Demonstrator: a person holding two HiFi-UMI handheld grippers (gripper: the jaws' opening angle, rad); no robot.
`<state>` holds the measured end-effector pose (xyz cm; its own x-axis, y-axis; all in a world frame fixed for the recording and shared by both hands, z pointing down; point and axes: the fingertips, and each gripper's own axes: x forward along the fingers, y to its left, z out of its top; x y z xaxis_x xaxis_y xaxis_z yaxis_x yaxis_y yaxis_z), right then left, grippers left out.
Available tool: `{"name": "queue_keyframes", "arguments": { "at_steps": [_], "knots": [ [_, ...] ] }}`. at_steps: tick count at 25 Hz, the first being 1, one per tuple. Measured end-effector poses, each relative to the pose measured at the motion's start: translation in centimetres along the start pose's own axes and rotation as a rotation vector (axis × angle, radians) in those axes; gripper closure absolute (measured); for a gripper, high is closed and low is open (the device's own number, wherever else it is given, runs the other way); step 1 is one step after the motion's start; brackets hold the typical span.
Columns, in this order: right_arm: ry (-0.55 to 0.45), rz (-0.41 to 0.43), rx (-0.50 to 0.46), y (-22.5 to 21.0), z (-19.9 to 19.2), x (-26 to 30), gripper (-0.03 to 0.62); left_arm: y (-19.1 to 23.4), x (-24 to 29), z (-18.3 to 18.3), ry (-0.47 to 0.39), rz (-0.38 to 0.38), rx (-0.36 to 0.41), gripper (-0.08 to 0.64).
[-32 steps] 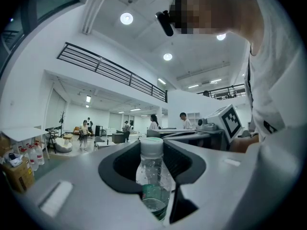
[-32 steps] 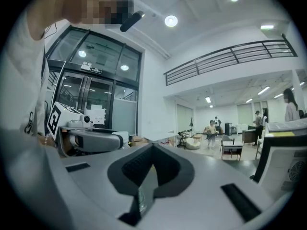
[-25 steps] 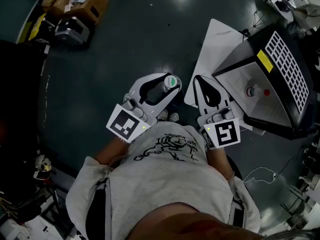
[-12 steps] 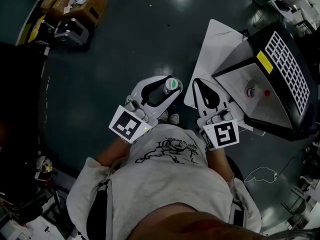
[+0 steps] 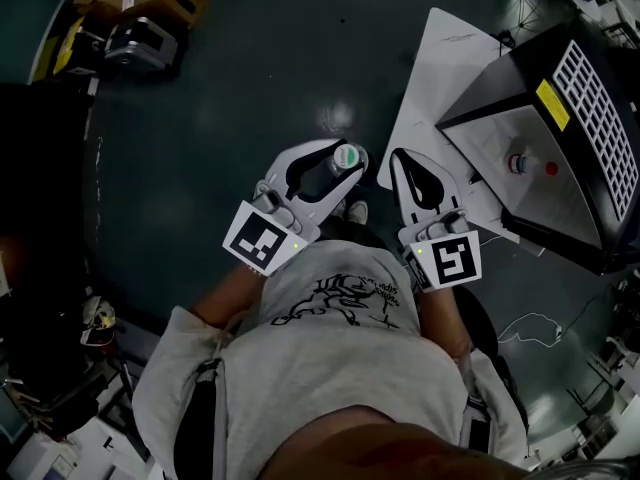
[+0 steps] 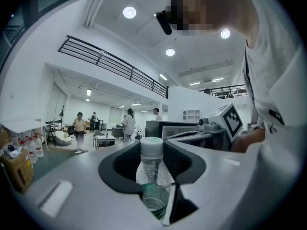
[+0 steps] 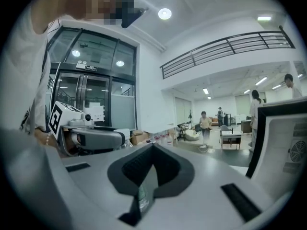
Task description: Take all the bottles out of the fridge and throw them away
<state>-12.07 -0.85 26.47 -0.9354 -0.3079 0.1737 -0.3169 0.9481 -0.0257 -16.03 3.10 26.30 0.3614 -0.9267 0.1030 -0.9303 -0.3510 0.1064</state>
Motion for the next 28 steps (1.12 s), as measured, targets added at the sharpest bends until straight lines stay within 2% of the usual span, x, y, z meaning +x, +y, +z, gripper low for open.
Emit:
{"name": "queue_keyframes", "arguments": {
  "at_steps": [12, 22, 28],
  "knots": [
    [0.086, -0.022, 0.051, 0.1, -5.8, 0.2, 0.584, 0.2, 0.2, -5.2, 0.051, 0.001, 0.006, 0.411],
    [0.126, 0.006, 0.054, 0.7, -10.4, 1.2, 0.583, 0.5, 0.5, -9.4, 0.087, -0.013, 0.048, 0.411],
    [0.158, 0.008, 0.101, 1.3, -13.0, 1.2, 0.584, 0.3, 0.8, -11.8, 0.100, -0.013, 0.044, 0.410]
  ]
}}
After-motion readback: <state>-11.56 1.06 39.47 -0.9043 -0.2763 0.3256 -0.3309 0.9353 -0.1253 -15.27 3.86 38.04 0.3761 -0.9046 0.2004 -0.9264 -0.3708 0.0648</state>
